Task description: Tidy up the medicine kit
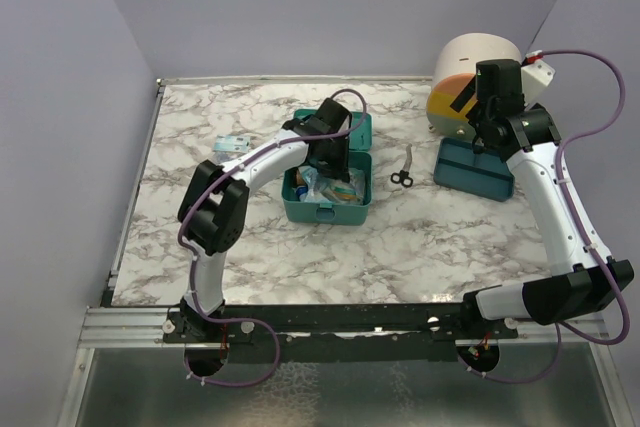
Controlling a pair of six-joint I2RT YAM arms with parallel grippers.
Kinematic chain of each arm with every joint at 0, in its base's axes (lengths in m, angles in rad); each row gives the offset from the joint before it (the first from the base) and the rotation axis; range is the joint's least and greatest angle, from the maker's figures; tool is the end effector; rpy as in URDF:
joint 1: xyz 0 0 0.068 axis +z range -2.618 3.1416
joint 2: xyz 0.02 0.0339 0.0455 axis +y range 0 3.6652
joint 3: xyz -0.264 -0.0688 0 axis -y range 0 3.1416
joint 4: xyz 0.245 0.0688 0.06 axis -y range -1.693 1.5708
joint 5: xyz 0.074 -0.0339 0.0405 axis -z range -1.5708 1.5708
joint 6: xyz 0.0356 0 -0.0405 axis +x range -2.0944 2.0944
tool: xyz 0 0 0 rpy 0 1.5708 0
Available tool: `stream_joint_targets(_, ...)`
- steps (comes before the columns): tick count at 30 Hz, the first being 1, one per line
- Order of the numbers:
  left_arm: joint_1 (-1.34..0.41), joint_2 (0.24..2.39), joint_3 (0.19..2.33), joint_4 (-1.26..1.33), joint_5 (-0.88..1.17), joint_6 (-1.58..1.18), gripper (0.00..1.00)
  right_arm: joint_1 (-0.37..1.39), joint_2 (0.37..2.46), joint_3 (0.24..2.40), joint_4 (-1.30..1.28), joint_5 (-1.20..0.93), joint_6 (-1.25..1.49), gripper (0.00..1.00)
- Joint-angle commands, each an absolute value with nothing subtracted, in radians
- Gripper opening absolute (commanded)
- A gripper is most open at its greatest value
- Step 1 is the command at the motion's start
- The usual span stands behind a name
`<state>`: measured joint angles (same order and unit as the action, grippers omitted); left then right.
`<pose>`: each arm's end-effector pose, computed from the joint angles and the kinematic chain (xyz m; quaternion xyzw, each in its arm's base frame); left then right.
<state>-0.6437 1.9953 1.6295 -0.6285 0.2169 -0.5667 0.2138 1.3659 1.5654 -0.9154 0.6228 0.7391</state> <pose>0.3460 -0.2692 0.2313 0.0674 0.9512 -0.2461 0.1734 0.2704 0.0375 0.4118 0.3476 0.8036 -0.0668 0.4785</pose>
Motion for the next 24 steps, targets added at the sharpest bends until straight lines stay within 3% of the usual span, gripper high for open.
stream_joint_targets(1,-0.650,1.909,1.613,-0.625,0.215,-0.514,0.14,0.208,1.368,1.569,-0.900,0.624,0.748,1.00)
stream_joint_targets(9,-0.650,1.888,1.614,-0.643,0.224,-0.509,0.25,0.207,1.357,1.548,-0.897,0.607,0.768,1.00)
stream_joint_targets(24,-0.649,1.825,1.595,-0.644,0.183,-0.471,0.27,0.208,1.352,1.507,-0.924,0.591,0.761,1.00)
